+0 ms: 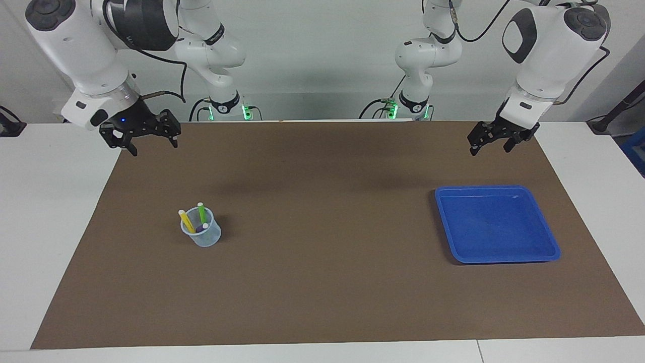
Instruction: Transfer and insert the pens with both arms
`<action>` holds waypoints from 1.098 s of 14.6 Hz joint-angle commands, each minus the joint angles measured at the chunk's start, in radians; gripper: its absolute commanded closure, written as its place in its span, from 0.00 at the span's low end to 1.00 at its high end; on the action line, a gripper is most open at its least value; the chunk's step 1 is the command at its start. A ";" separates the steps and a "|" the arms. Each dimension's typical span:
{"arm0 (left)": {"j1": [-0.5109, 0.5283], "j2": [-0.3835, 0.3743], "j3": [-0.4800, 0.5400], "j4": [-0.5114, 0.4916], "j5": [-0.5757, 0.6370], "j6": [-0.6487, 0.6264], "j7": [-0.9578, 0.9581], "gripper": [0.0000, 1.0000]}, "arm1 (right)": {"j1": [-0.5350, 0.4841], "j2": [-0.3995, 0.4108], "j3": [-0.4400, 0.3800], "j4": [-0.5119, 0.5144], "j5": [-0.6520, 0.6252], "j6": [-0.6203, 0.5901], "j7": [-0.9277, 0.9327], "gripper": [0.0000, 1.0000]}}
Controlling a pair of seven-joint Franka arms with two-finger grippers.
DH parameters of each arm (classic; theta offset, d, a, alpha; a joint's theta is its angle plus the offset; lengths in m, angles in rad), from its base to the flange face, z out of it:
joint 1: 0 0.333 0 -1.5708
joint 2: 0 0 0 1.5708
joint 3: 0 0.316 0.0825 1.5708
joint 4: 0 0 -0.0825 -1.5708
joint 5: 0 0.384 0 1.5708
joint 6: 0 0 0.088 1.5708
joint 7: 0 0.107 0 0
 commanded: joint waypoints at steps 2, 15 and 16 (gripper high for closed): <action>0.008 -0.018 0.000 -0.020 -0.012 0.017 0.013 0.00 | -0.004 -0.017 0.008 -0.016 -0.029 0.008 0.006 0.00; 0.011 -0.012 0.003 -0.015 -0.016 0.029 0.010 0.00 | -0.004 -0.017 0.010 -0.019 -0.019 0.030 0.079 0.00; 0.011 -0.012 0.001 -0.017 -0.016 0.030 0.011 0.00 | -0.004 -0.017 0.010 -0.018 -0.019 0.030 0.077 0.00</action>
